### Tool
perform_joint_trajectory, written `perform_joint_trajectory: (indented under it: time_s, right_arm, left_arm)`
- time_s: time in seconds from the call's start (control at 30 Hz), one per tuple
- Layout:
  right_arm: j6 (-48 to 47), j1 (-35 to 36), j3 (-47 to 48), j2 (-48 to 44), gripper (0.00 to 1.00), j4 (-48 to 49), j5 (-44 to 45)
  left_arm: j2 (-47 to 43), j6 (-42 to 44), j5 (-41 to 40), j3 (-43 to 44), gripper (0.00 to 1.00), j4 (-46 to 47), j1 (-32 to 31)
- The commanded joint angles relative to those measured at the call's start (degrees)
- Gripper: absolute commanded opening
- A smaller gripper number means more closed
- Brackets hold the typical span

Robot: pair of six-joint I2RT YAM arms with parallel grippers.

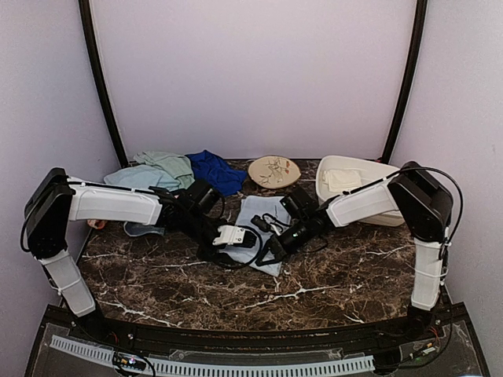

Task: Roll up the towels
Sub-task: Roll the towel at the center of the board.

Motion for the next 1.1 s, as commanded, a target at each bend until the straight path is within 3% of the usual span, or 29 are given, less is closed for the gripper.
perform_joint_trajectory:
  time_s: [0.0,0.13,0.4,0.6,0.67,0.73,0.87,0.9,0.93,0.97,1.0,1.07]
  right_arm:
    - [2.7,-1.4,2.4,0.8,0.00,-0.2,-4.3]
    - [3.4,-1.9,2.2,0.7,0.00,0.8,-5.2]
    - [2.6,-2.4,2.3,1.2,0.00,-0.7,-5.6]
    - [1.9,-3.0,1.6,-0.4,0.00,-0.8,-3.1]
    - [2.4,-3.6,1.2,-1.2,0.04,-0.4,-1.5]
    - [2.8,-4.2,1.2,-2.8,0.12,0.2,1.7]
    - [2.4,-4.6,-3.5,-8.7,0.27,2.6,10.4]
    - [2.0,-4.6,-4.3,-10.5,0.35,3.0,13.5]
    - [1.7,-4.6,-5.5,-12.5,0.52,3.9,17.1]
    - [1.1,-4.6,-7.0,-14.9,0.92,5.3,20.5]
    - [0.5,-4.6,-8.5,-17.1,0.99,6.5,23.9]
    - [-1.4,-4.4,-11.0,-21.8,1.00,8.3,31.9]
  left_arm:
    - [2.9,2.9,-1.5,3.1,0.51,-1.0,-1.4]
    - [5.6,3.7,-2.3,4.6,0.45,-3.4,-1.4]
    - [8.9,4.0,-7.7,3.2,0.38,2.9,-1.4]
    - [9.9,4.1,-9.6,2.7,0.23,4.8,-0.8]
    - [10.0,4.1,-9.0,2.9,0.13,4.0,-0.4]
    - [10.3,3.8,-7.1,4.0,0.01,1.4,0.3]
    - [11.1,1.7,0.5,8.7,0.00,-7.5,2.7]
    - [11.4,1.4,2.5,10.0,0.00,-10.3,3.2]
    - [11.8,1.1,3.9,11.1,0.00,-12.7,3.7]
    - [12.0,1.0,5.2,11.9,0.00,-15.3,3.9]
    - [12.1,1.1,6.0,12.5,0.00,-17.5,4.0]
    - [12.3,1.5,8.0,13.3,0.00,-22.8,4.0]
